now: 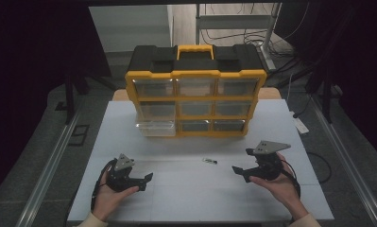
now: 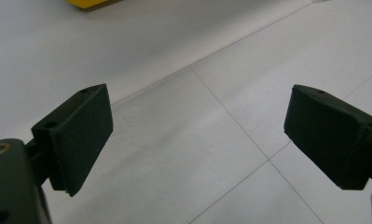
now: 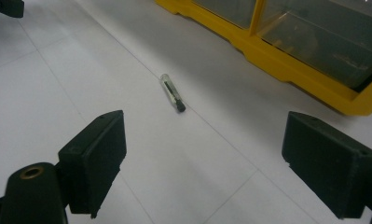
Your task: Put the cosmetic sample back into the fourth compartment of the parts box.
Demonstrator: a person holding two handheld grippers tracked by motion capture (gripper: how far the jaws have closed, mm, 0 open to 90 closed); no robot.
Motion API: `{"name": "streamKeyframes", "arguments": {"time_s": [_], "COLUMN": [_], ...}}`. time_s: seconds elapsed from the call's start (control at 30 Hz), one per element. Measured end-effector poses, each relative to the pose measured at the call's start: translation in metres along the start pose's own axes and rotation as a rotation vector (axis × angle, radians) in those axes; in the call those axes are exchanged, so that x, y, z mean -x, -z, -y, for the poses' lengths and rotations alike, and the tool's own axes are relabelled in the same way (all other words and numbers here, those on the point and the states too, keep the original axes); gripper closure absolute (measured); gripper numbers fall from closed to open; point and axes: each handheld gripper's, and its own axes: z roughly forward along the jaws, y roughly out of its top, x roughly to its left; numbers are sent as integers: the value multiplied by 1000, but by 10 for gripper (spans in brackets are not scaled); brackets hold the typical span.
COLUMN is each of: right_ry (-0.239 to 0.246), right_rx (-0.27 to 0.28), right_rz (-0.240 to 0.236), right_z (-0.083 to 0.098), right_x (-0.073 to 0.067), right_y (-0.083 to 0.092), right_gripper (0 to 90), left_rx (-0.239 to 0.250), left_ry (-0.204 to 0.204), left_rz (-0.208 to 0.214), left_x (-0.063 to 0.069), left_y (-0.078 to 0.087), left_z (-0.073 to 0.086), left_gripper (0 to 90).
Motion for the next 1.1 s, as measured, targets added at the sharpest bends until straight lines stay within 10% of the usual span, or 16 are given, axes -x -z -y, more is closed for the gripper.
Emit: {"name": "streamKeyframes", "arguments": {"time_s": [1.1], "right_ry": [87], "right_rx": [-92], "right_rz": [-51], "right_z": [-66], "right_x": [3], "right_y": [-40], "right_gripper": [156], "left_rx": [-3], "left_ry": [-11], "left_rz": [10], "left_x": [0], "left_y": [-3], "left_z": [-1], "left_gripper": [87]}}
